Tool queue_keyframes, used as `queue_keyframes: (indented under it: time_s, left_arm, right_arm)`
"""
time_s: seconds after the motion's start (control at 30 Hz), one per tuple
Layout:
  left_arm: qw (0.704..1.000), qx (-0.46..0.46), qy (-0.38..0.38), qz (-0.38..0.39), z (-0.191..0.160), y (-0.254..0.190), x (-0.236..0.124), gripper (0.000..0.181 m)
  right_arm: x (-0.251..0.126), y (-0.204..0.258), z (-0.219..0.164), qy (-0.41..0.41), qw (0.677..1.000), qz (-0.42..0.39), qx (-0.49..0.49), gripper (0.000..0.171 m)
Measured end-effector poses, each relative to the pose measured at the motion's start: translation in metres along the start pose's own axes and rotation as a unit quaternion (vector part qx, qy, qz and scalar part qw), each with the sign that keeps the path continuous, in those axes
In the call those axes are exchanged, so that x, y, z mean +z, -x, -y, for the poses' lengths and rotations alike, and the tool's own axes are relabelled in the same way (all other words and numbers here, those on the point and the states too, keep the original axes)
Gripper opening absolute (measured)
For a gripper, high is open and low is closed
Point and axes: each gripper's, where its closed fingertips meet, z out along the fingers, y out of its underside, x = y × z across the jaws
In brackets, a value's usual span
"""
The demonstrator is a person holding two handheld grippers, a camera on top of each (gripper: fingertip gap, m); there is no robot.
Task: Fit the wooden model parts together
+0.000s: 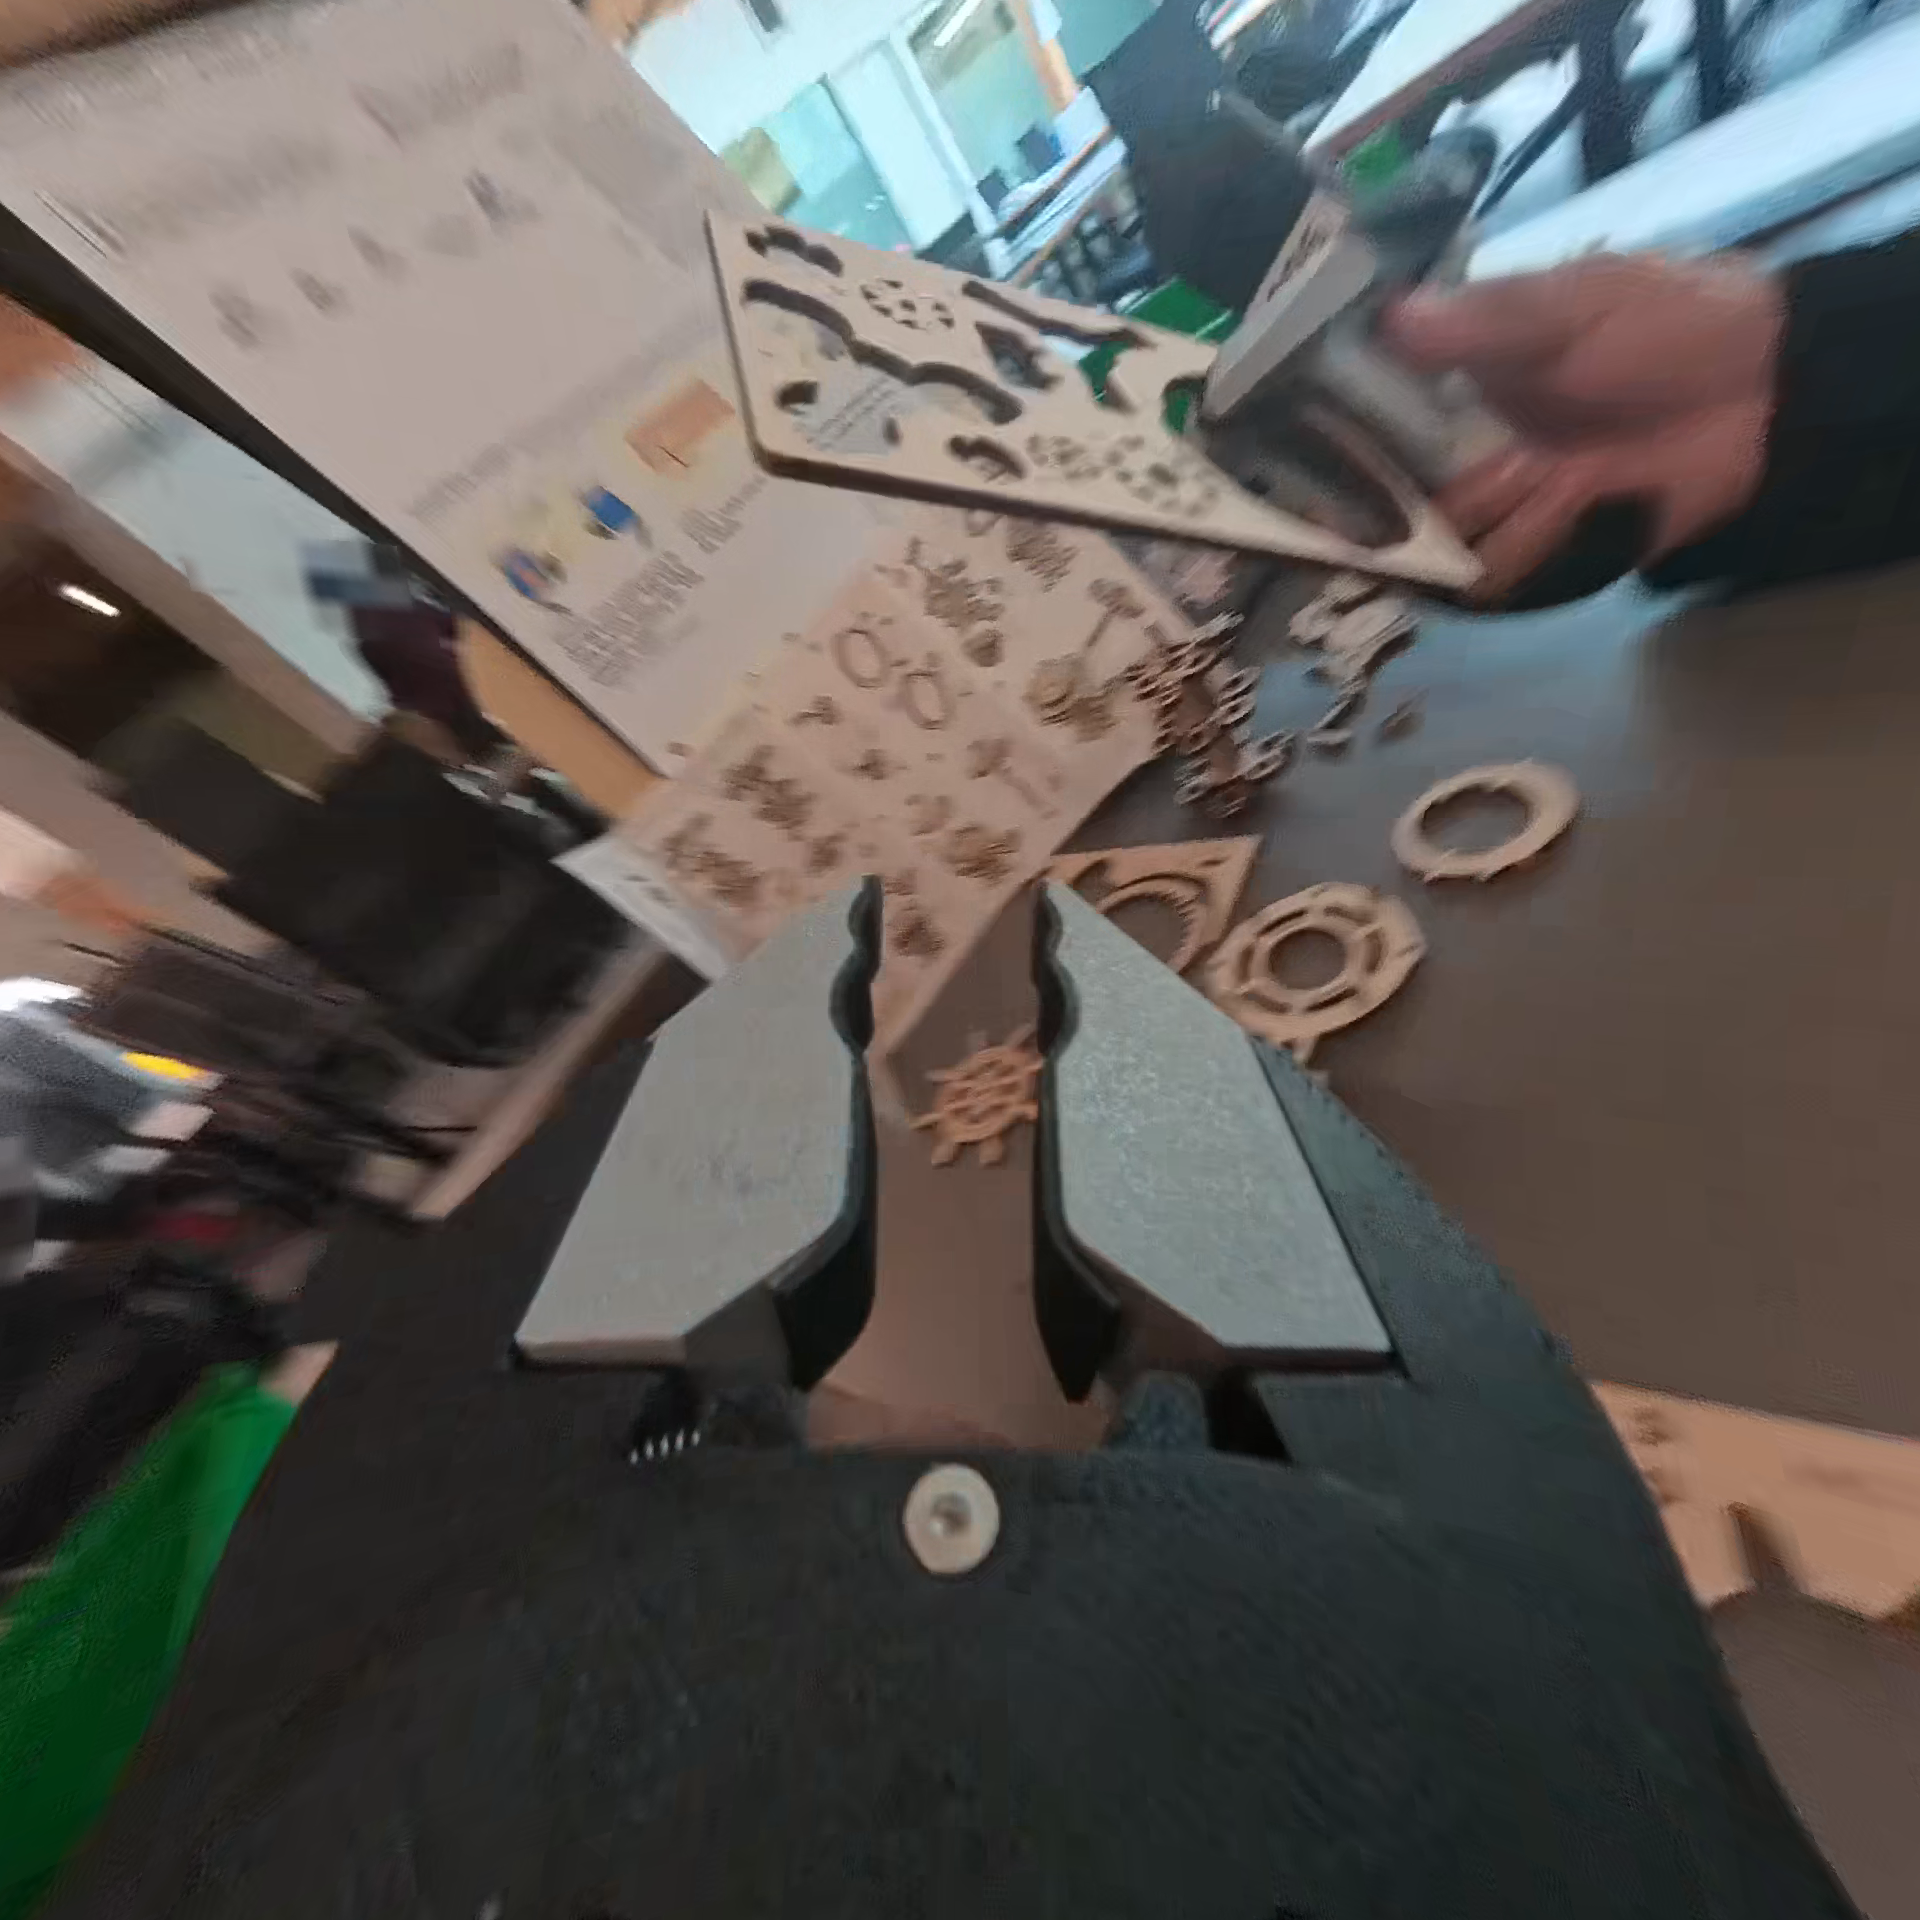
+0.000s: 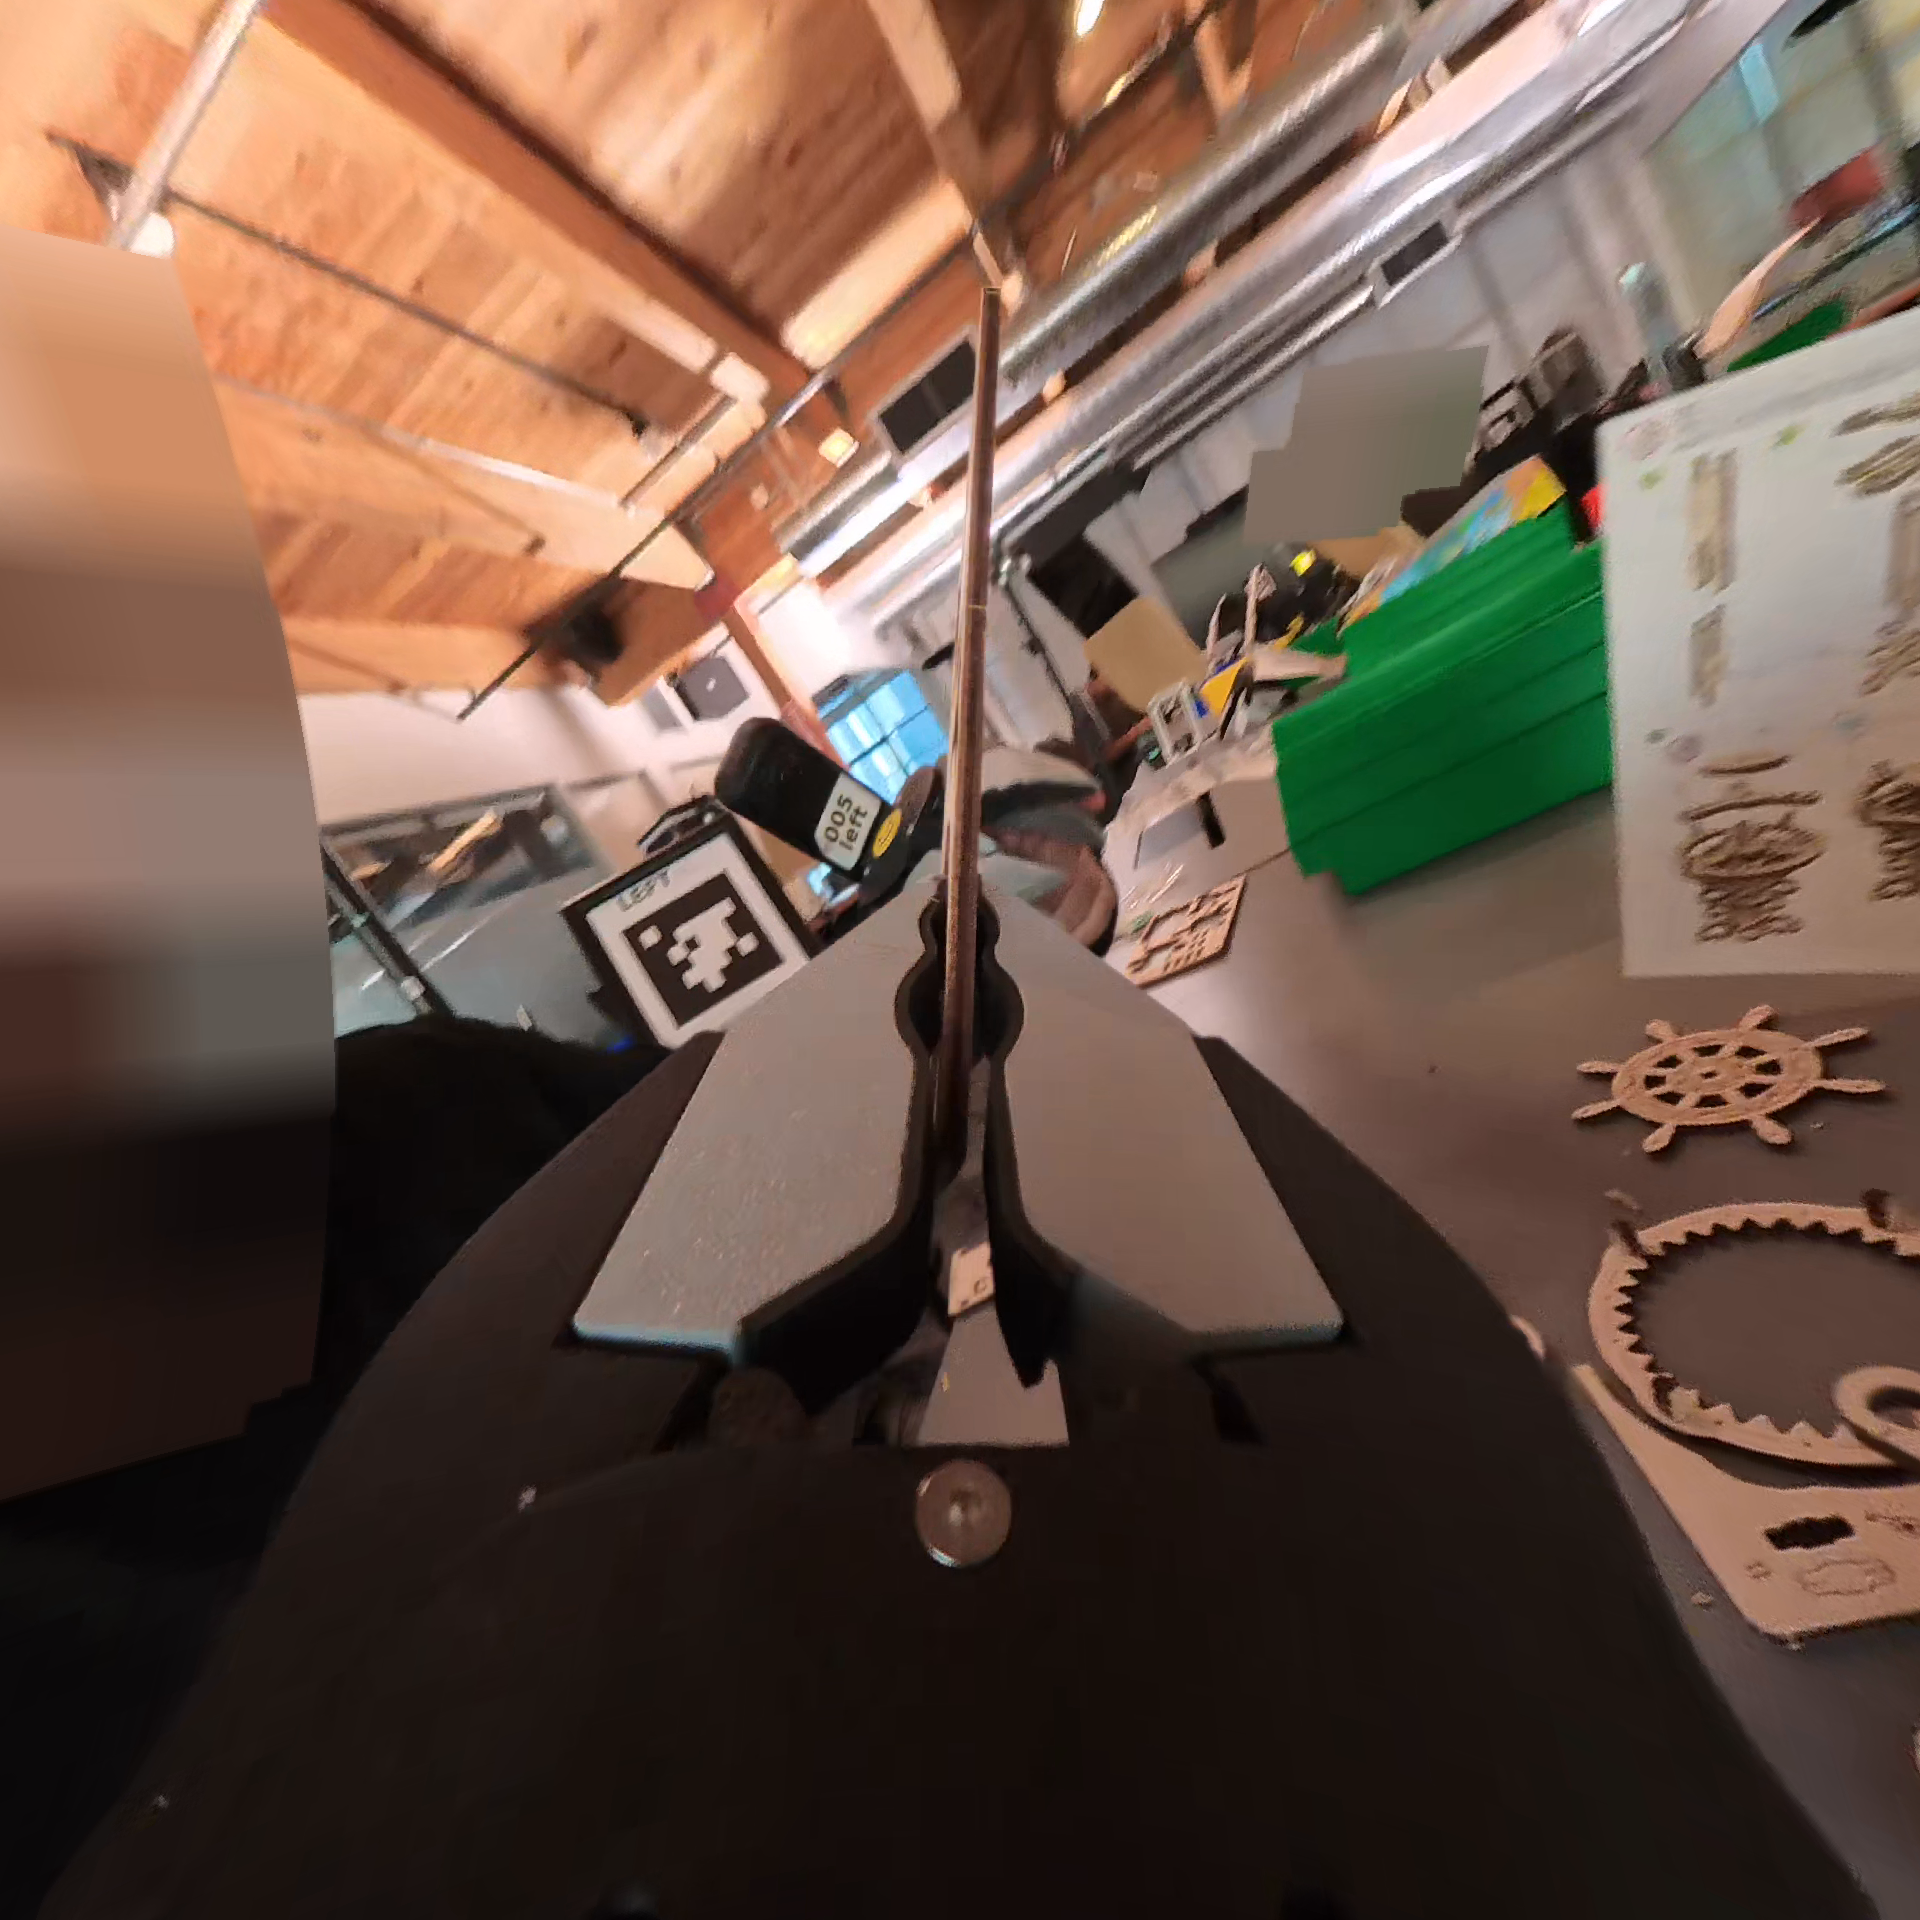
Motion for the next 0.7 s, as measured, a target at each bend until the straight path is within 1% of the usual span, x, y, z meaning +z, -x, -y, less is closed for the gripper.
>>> queue_keyframes:
  time_s: [0.07, 0.1, 0.17, 0.23, 0.33, 0.37, 0.4, 0.47, 0.53, 0.57, 0.6, 0.67, 0.7]
  left_arm:
    - [0.995, -0.088, -0.006, -0.049, 0.004, -0.010, 0.015, 0.027]
    - [0.989, -0.127, -0.010, -0.073, 0.009, -0.015, 0.023, 0.031]
    - [0.970, -0.204, -0.034, -0.127, 0.022, -0.024, 0.037, 0.033]
    - [0.948, -0.266, -0.065, -0.161, 0.036, -0.024, 0.048, 0.030]
    - [0.917, -0.332, -0.108, -0.196, 0.050, -0.018, 0.059, 0.016]
    - [0.911, -0.340, -0.118, -0.204, 0.052, -0.016, 0.063, 0.006]
    - [0.909, -0.342, -0.124, -0.205, 0.051, -0.014, 0.066, 0.000]
    - [0.908, -0.343, -0.128, -0.204, 0.048, -0.011, 0.074, 0.000]
    - [0.900, -0.355, -0.129, -0.219, 0.046, -0.011, 0.079, 0.000]
    - [0.895, -0.361, -0.127, -0.230, 0.045, -0.012, 0.081, 0.008]
    - [0.891, -0.364, -0.126, -0.239, 0.044, -0.013, 0.083, 0.009]
    - [0.894, -0.358, -0.133, -0.234, 0.042, -0.010, 0.085, 0.003]
    - [0.897, -0.352, -0.132, -0.231, 0.039, -0.009, 0.085, 0.003]
  right_arm:
    - [0.000, -0.005, 0.005, -0.023, 0.999, -0.018, -0.013, 0.000]
    - [0.000, -0.007, 0.007, -0.033, 0.999, -0.028, -0.021, 0.000]
    - [-0.001, -0.010, 0.011, -0.049, 0.997, -0.049, -0.040, 0.000]
    - [-0.002, -0.014, 0.012, -0.057, 0.994, -0.072, -0.058, 0.000]
    - [-0.006, -0.015, 0.017, -0.073, 0.988, -0.102, -0.091, 0.000]
    - [-0.008, -0.015, 0.019, -0.080, 0.986, -0.108, -0.098, 0.000]
    - [-0.009, -0.016, 0.019, -0.081, 0.985, -0.113, -0.100, 0.000]
    - [-0.009, -0.020, 0.017, -0.075, 0.985, -0.124, -0.095, 0.000]
    - [-0.009, -0.022, 0.016, -0.075, 0.984, -0.130, -0.095, 0.000]
    - [-0.009, -0.023, 0.017, -0.077, 0.983, -0.136, -0.100, 0.000]
    - [-0.010, -0.023, 0.019, -0.081, 0.982, -0.138, -0.105, 0.000]
    - [-0.014, -0.021, 0.024, -0.094, 0.980, -0.138, -0.109, 0.000]
    - [-0.016, -0.021, 0.027, -0.102, 0.979, -0.139, -0.109, 0.000]
